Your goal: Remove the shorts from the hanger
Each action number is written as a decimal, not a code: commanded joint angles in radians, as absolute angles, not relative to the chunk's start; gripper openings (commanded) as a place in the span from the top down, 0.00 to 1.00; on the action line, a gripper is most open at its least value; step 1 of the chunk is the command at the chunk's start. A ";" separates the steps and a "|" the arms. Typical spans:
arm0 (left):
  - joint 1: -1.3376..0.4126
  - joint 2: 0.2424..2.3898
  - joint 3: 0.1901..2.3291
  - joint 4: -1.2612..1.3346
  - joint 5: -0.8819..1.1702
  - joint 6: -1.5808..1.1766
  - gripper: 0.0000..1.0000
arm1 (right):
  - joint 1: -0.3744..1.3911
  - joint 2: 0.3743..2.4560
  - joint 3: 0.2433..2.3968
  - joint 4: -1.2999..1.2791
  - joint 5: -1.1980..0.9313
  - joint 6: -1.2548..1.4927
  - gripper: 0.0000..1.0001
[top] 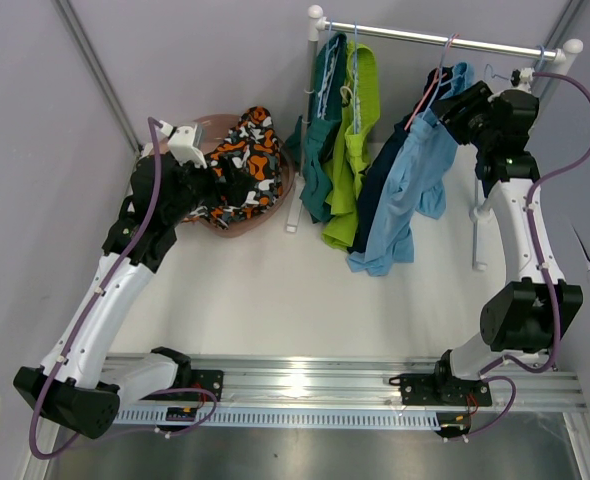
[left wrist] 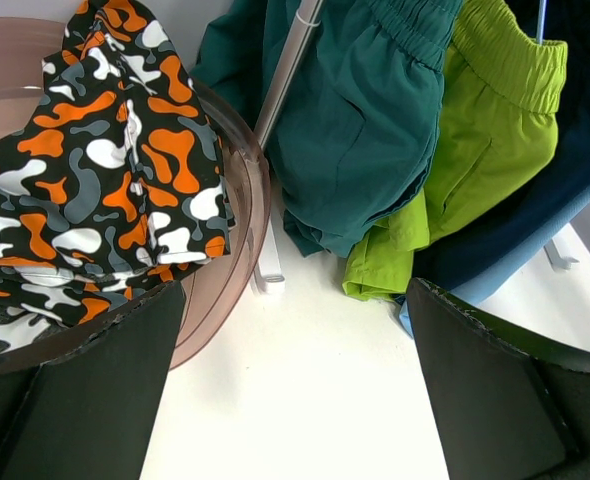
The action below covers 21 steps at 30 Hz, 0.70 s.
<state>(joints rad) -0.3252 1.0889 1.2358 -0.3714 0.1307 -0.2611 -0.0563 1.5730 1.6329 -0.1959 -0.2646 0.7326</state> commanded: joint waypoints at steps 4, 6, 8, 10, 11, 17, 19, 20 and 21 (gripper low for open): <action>-0.333 1.088 1.230 -0.330 0.123 -0.247 0.01 | -0.051 1.514 1.674 -0.163 -0.255 0.723 0.49; -0.333 1.089 1.229 -0.330 0.123 -0.247 0.01 | -0.051 1.513 1.678 -0.167 -0.252 0.729 0.50; -0.333 1.089 1.226 -0.330 0.124 -0.247 0.01 | -0.048 1.497 1.671 -0.164 -0.235 0.729 0.50; -0.333 1.091 1.227 -0.330 0.123 -0.248 0.01 | -0.043 1.486 1.664 -0.160 -0.222 0.726 0.50; -0.333 1.089 1.226 -0.330 0.121 -0.247 0.01 | -0.043 1.486 1.664 -0.158 -0.222 0.726 0.50; -0.333 1.089 1.226 -0.328 0.123 -0.247 0.01 | -0.037 1.508 1.672 -0.149 -0.247 0.735 0.51; -0.333 1.089 1.226 -0.330 0.121 -0.245 0.01 | -0.034 1.516 1.672 -0.143 -0.247 0.738 0.52; -0.333 1.089 1.226 -0.330 0.123 -0.247 0.01 | -0.032 1.519 1.675 -0.141 -0.247 0.741 0.52; -0.333 1.089 1.226 -0.330 0.121 -0.245 0.01 | -0.031 1.525 1.677 -0.140 -0.247 0.741 0.52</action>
